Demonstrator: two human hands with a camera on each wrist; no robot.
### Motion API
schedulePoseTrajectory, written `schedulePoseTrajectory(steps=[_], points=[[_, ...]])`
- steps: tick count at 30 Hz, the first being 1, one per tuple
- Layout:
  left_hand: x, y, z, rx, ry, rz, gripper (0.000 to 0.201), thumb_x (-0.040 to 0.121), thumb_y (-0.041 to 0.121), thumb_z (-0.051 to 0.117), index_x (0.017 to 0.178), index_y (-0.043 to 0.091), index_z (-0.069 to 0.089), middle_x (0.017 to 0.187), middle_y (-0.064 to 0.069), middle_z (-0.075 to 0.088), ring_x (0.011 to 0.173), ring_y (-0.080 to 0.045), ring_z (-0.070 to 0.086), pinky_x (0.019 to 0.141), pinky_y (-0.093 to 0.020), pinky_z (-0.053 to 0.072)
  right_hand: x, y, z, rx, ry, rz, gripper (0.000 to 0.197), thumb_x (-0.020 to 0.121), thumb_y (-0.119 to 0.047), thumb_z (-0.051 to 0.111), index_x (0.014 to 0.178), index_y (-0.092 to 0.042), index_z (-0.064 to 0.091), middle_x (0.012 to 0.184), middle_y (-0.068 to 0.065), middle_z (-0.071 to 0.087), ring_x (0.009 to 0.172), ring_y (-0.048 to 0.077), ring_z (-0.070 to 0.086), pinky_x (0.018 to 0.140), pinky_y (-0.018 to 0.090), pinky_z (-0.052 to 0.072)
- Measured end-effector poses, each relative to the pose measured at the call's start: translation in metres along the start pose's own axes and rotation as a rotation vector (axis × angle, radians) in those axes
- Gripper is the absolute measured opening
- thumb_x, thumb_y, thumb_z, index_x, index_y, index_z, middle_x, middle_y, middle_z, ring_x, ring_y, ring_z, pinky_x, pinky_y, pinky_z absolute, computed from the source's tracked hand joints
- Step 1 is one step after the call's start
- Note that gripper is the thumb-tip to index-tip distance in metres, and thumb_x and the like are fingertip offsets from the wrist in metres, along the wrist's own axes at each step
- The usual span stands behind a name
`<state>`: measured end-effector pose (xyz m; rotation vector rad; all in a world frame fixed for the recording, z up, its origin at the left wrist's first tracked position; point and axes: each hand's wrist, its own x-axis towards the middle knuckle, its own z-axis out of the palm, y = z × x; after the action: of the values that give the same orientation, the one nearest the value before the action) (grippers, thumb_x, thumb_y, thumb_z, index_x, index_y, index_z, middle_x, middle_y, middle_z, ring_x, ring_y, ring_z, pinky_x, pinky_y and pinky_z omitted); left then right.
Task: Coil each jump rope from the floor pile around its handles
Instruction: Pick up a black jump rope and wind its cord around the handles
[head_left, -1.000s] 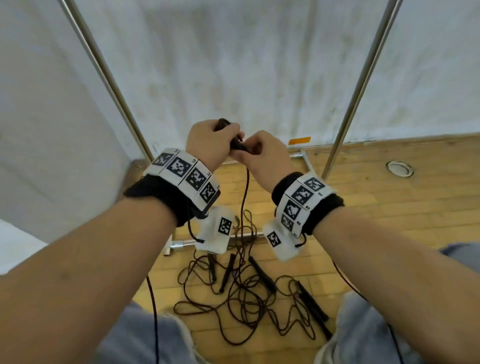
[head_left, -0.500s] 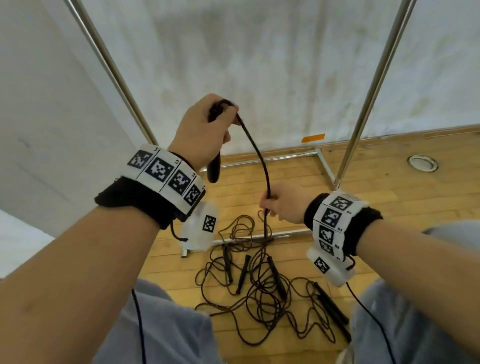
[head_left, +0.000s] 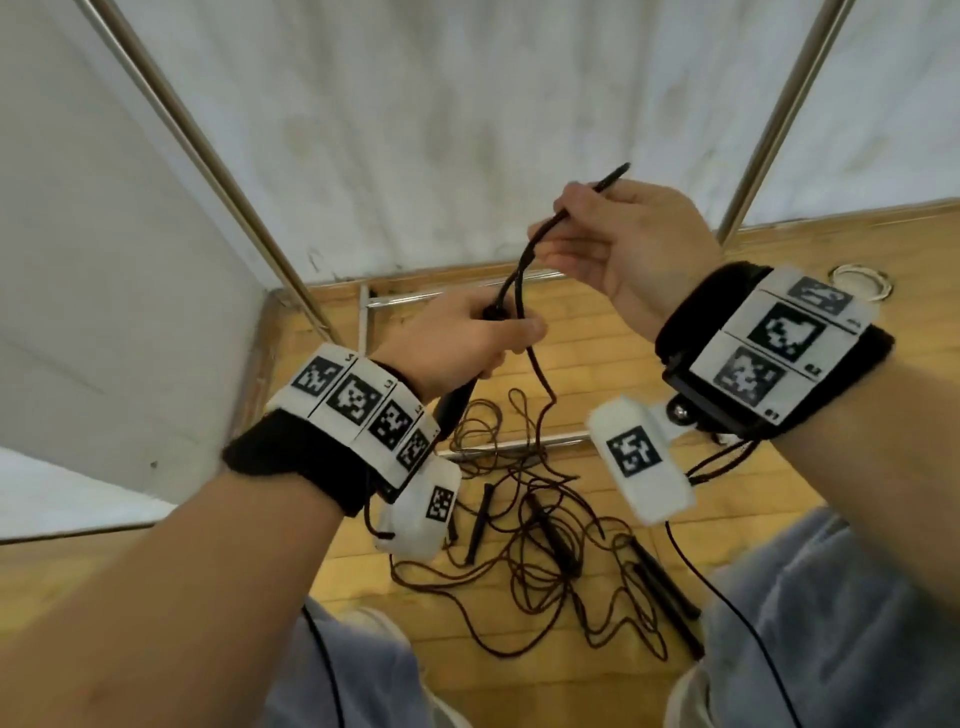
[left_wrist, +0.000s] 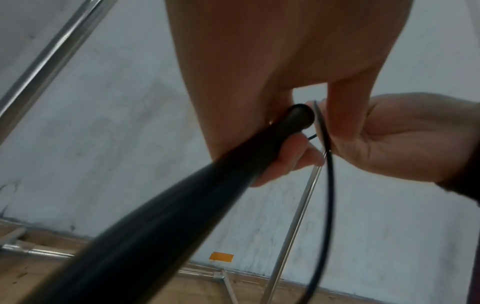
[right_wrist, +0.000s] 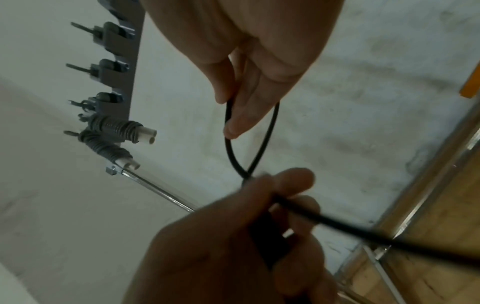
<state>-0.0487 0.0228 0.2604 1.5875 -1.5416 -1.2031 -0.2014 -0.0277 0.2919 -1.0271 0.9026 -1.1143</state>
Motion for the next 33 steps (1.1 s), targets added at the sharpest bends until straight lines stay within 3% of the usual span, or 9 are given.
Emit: schedulePoseTrajectory(steps=[6,10,12,16,21,24,26,29,33], points=[[0.018,-0.006,0.000,-0.001,0.191,0.030,0.020,0.085,0.031,0.068,0.066,0.025,0.065,0.060,0.006,0.060,0.049,-0.008,0.048,0.057,-0.029,0.039,-0.004,0.023,-0.017,-0.102,-0.046,0.116,0.013,0.093,-0.014,0.054,0.101,-0.008,0.064,0.089,0.006,0.072,0.077,0.015,0.068,0.069,0.024,0.055],[0.020,0.007,-0.008,-0.223,0.254,0.052,0.020,0.092,0.023,0.060,0.073,0.018,0.062,0.056,0.008,0.060,0.044,-0.007,0.044,0.047,-0.022,0.034,-0.016,0.043,-0.023,-0.671,-0.400,0.176,0.017,0.089,-0.020,0.059,0.103,-0.018,0.067,0.106,-0.003,0.068,0.102,0.011,0.060,0.093,0.032,0.044],[0.019,0.014,-0.015,-0.301,0.284,0.077,0.020,0.093,0.022,0.059,0.075,0.016,0.061,0.056,0.007,0.060,0.044,-0.007,0.043,0.046,-0.021,0.034,-0.022,0.057,-0.019,-0.833,-0.515,0.193,0.012,0.091,-0.027,0.056,0.093,-0.023,0.067,0.102,-0.003,0.067,0.100,0.014,0.058,0.095,0.035,0.043],[0.014,0.015,-0.030,-0.358,0.386,0.091,0.015,0.093,0.021,0.059,0.079,0.015,0.062,0.059,0.006,0.063,0.045,-0.009,0.042,0.046,-0.020,0.037,-0.026,0.075,-0.019,-0.991,-0.460,0.181,0.013,0.095,-0.032,0.050,0.089,-0.030,0.062,0.094,-0.005,0.067,0.091,0.015,0.061,0.083,0.031,0.049],[0.004,0.005,-0.023,-0.197,0.213,0.029,0.019,0.083,0.005,0.065,0.099,0.017,0.065,0.062,0.004,0.054,0.051,-0.012,0.045,0.057,-0.028,0.040,-0.014,0.044,-0.019,-0.648,-0.229,0.045,0.017,0.095,-0.018,0.053,0.082,-0.019,0.064,0.078,-0.002,0.071,0.073,0.012,0.069,0.067,0.021,0.054],[-0.003,-0.001,0.003,0.204,0.015,-0.025,0.009,0.081,0.031,0.071,0.089,0.034,0.068,0.062,0.014,0.056,0.056,-0.005,0.052,0.063,-0.026,0.045,-0.012,0.022,-0.012,-0.420,-0.134,-0.035,0.017,0.094,-0.014,0.055,0.081,-0.009,0.065,0.067,0.001,0.072,0.062,0.014,0.069,0.059,0.021,0.056],[-0.004,-0.004,0.019,0.277,-0.019,-0.063,0.009,0.084,0.040,0.067,0.083,0.031,0.068,0.054,0.016,0.054,0.049,0.000,0.050,0.055,-0.020,0.044,-0.012,0.008,-0.009,-0.266,-0.094,-0.067,0.018,0.093,-0.015,0.056,0.081,-0.005,0.065,0.069,0.005,0.073,0.061,0.015,0.068,0.059,0.022,0.056],[0.000,-0.002,0.028,0.234,0.066,-0.032,0.023,0.091,0.039,0.059,0.075,0.023,0.066,0.047,0.014,0.053,0.039,0.001,0.043,0.042,-0.013,0.036,-0.010,-0.010,-0.017,-0.053,-0.002,-0.110,0.019,0.093,-0.021,0.057,0.085,-0.006,0.064,0.078,0.009,0.074,0.070,0.020,0.071,0.063,0.023,0.055],[0.008,0.011,0.016,-0.020,0.314,0.090,0.029,0.092,0.032,0.059,0.071,0.013,0.068,0.058,0.004,0.061,0.048,-0.012,0.046,0.051,-0.027,0.039,-0.009,-0.001,-0.034,-0.119,-0.042,-0.033,0.009,0.088,-0.016,0.062,0.093,-0.008,0.064,0.083,0.005,0.073,0.076,0.019,0.070,0.070,0.028,0.056]])
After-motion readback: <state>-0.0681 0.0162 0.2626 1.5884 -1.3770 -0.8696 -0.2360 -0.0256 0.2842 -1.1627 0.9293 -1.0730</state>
